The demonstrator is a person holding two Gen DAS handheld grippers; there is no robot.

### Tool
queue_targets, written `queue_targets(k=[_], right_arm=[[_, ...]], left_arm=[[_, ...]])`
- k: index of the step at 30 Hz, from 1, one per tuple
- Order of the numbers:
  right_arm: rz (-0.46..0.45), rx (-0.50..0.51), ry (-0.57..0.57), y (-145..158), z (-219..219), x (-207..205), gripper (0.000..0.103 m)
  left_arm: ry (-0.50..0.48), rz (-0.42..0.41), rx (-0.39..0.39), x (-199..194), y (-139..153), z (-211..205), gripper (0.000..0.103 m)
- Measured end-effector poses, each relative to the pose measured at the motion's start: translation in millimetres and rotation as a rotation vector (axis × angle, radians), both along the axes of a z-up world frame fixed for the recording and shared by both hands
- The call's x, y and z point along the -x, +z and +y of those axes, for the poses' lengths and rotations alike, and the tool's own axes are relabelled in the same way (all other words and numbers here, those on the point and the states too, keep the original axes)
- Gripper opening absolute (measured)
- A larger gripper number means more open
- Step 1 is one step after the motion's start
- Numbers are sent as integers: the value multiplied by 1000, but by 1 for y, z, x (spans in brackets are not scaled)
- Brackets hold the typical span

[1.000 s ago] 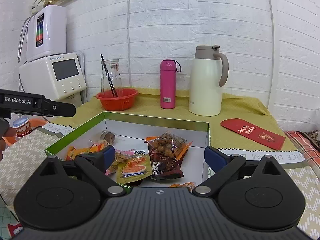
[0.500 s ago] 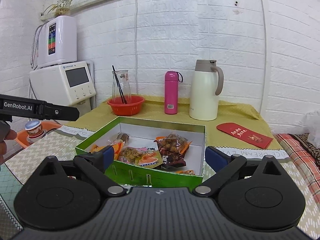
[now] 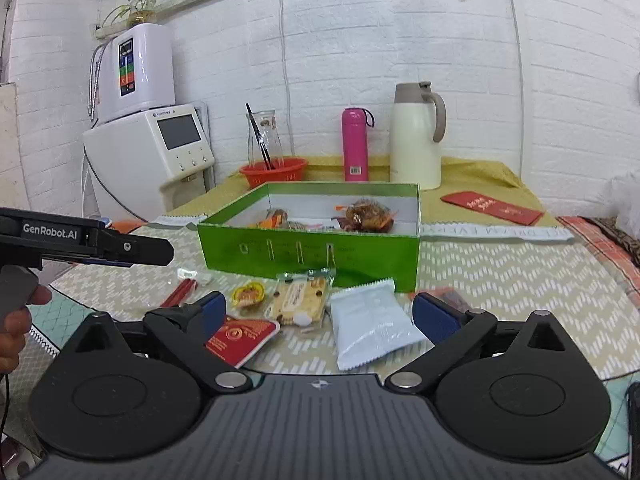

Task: Organize snacks
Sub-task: 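Withdraw both grippers from the box toward the remaining snacks, then grasp the white pillow packet with the right gripper while the left grasps the red sausage sticks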

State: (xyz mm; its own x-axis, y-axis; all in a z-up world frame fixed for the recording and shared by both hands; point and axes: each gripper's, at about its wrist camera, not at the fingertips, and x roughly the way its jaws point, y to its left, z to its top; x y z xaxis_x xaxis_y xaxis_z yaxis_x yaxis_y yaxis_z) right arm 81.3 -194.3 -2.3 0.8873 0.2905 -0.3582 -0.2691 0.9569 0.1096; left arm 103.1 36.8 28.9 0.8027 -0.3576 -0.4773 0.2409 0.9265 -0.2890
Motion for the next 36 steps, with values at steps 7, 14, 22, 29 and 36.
queue_targets(k=[7, 14, 22, 29, 36], right_arm=[[61, 85, -22, -17, -3, -32, 103], [85, 207, 16, -28, 6, -66, 103], [108, 244, 22, -38, 7, -83, 103], [158, 219, 29, -40, 3, -86, 99], [153, 206, 99, -43, 0, -39, 97]], left_arm=[[-21, 95, -14, -4, -29, -13, 79], [-6, 93, -6, -6, -27, -8, 79], [21, 110, -2, -5, -28, -1, 79], [-20, 110, 10, -4, -27, -8, 79], [-78, 107, 26, -1, -28, -13, 79]])
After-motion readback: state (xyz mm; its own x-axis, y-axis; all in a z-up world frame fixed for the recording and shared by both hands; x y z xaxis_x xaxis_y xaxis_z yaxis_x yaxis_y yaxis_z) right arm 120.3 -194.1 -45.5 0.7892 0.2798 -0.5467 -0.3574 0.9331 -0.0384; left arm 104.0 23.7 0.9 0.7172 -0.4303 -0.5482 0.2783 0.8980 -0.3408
